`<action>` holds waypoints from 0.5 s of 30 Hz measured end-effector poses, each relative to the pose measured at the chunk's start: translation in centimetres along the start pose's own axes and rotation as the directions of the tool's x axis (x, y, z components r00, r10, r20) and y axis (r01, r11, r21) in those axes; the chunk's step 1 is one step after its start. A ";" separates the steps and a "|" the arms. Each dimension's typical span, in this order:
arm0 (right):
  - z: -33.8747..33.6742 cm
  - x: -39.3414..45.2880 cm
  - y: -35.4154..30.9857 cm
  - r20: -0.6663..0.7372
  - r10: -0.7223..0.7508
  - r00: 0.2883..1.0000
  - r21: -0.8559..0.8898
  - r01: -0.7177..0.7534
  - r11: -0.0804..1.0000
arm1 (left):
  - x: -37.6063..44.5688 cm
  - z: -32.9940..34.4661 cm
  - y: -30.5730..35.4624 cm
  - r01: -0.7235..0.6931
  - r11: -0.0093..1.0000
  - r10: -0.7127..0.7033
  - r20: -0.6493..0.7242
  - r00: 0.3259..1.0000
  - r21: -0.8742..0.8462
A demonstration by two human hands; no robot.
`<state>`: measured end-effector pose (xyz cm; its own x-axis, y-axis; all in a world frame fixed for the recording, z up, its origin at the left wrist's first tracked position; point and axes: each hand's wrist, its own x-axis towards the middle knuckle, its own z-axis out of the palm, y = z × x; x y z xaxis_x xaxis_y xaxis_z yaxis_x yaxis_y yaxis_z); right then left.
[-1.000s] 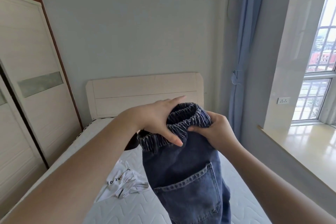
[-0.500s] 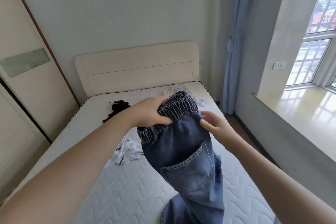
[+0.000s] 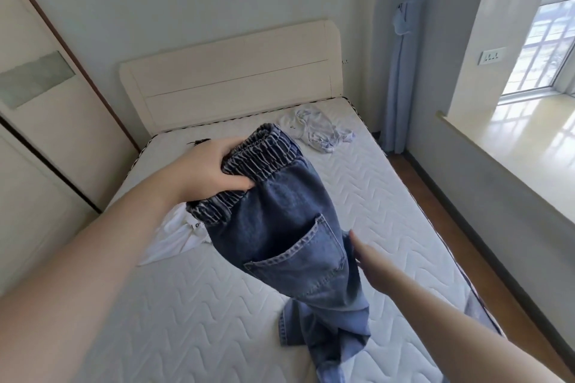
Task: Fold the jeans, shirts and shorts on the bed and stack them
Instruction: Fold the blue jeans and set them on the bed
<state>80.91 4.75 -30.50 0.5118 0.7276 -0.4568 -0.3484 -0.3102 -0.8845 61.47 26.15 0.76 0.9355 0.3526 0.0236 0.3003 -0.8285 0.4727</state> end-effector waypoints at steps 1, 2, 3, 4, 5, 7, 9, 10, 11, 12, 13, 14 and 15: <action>0.1 0.0 -0.1 0.025 -0.009 1.000 0.067 0.008 0.998 | -0.2 -0.1 0.0 -0.002 1.000 0.002 -0.002 1.000 -0.006; 0.2 0.1 -0.3 0.049 -0.004 0.999 0.152 -0.004 0.988 | -0.5 -0.2 0.0 -0.007 1.000 0.007 -0.009 1.000 -0.011; 0.3 0.2 -0.5 0.064 0.005 0.998 0.222 -0.019 0.975 | -0.7 -0.3 0.0 -0.009 1.000 0.009 -0.024 1.000 -0.021; 0.3 0.2 -0.8 0.072 0.009 0.997 0.272 -0.028 0.962 | -1.0 -0.4 -0.1 -0.010 0.999 0.008 -0.044 0.999 -0.036; 0.1 0.3 -1.2 0.076 0.009 0.997 0.302 -0.032 0.953 | -1.2 -0.4 -0.3 -0.009 0.999 0.006 -0.066 0.998 -0.049; -0.6 0.5 -2.2 0.042 -0.027 0.999 0.353 0.010 0.936 | -1.5 -0.7 -0.9 0.000 0.997 -0.007 -0.086 0.996 -0.081; -1.9 0.7 -4.0 -0.034 -0.094 0.995 0.436 0.100 0.895 | -1.9 -1.1 -1.5 0.002 0.991 -0.017 -0.109 0.994 -0.136; -2.7 0.4 -5.4 -0.066 -0.141 0.988 0.479 0.155 0.864 | -2.1 -1.4 -1.6 0.000 0.987 -0.022 -0.138 0.990 -0.160; -3.6 0.0 -6.9 -0.101 -0.202 0.974 0.500 0.225 0.836 | -2.3 -1.5 -1.6 -0.005 0.983 -0.027 -0.170 0.985 -0.185; -4.6 -0.5 -8.5 -0.125 -0.272 0.954 0.502 0.298 0.812 | -2.4 -1.6 -1.7 -0.011 0.976 -0.033 -0.196 0.980 -0.219; -5.5 -1.3 -10.2 -0.128 -0.351 0.927 0.483 0.368 0.795 | -2.4 -1.7 -1.8 -0.019 0.965 -0.040 -0.218 0.975 -0.262; -6.4 -2.2 -11.9 -0.119 -0.423 0.898 0.461 0.427 0.778 | -2.3 -1.7 -2.1 -0.027 0.952 -0.049 -0.238 0.970 -0.305; -7.2 -3.2 -13.5 -0.112 -0.476 0.872 0.427 0.475 0.770 | -2.2 -1.7 -2.5 -0.034 0.937 -0.059 -0.256 0.965 -0.346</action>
<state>89.66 2.17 -17.75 0.7003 0.7137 0.0118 -0.3606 0.3680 -0.8571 58.39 28.15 1.02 0.8369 0.5010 0.2206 0.1850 -0.6380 0.7475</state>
